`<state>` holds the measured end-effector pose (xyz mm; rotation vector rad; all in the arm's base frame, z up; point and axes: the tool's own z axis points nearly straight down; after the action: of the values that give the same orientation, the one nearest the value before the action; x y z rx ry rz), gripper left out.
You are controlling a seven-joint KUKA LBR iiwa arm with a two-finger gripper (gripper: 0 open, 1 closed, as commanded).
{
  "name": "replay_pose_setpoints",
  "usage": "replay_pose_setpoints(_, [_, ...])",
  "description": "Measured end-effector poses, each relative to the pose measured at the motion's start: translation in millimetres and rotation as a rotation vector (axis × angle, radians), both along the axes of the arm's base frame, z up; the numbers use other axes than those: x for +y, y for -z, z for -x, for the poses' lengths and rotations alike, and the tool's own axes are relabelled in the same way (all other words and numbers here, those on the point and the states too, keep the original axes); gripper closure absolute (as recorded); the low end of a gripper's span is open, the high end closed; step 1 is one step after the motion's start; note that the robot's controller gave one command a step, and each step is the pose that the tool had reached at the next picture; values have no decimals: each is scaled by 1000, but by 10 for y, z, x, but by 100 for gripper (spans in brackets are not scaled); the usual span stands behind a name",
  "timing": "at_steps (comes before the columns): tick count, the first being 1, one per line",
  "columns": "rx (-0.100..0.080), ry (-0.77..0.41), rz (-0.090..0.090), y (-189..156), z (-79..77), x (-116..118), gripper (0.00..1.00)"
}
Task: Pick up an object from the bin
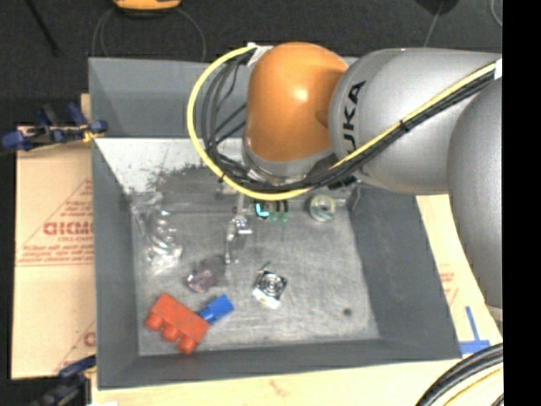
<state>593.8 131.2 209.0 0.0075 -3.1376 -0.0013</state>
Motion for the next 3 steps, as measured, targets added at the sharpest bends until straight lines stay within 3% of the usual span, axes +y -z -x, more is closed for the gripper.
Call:
replay_pose_setpoints(1, [-19, -142, -1, 1369, 185, -59, 0])
replay_pose_setpoints(2, [-11, -88, 1, 1065, 134, -488, 0])
replay_pose_setpoints(3, [-5, -7, -2, 1086, 295, -16, 0])
